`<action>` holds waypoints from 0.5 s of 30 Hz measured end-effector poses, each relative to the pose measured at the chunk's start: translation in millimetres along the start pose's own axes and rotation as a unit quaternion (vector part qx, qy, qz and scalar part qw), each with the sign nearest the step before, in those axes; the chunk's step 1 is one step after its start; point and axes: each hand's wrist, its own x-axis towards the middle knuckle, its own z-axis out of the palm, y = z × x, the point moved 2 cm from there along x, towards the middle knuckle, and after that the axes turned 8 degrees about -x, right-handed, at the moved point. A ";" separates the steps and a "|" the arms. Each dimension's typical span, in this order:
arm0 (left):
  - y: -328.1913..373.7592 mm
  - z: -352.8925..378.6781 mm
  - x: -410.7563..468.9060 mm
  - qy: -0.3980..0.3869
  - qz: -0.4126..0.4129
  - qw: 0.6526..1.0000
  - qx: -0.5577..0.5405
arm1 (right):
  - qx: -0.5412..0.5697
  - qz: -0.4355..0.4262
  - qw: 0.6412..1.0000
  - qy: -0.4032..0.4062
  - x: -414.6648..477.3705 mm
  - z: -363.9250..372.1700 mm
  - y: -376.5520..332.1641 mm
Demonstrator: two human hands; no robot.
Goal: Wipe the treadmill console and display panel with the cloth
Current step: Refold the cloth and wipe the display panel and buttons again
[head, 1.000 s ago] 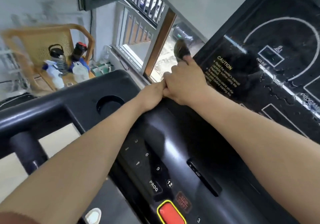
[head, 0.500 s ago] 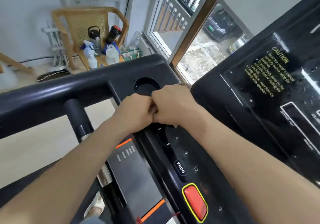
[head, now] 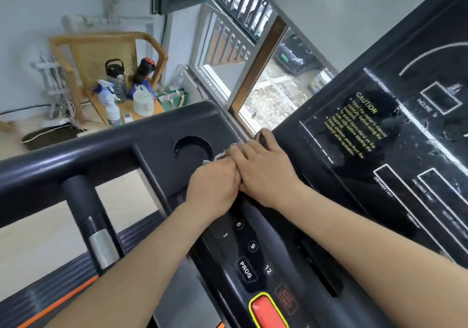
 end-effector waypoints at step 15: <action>153.7 -28.7 195.8 -0.103 0.051 0.936 -0.333 | -0.167 0.195 0.965 -0.055 -8.9 -104.7 213.9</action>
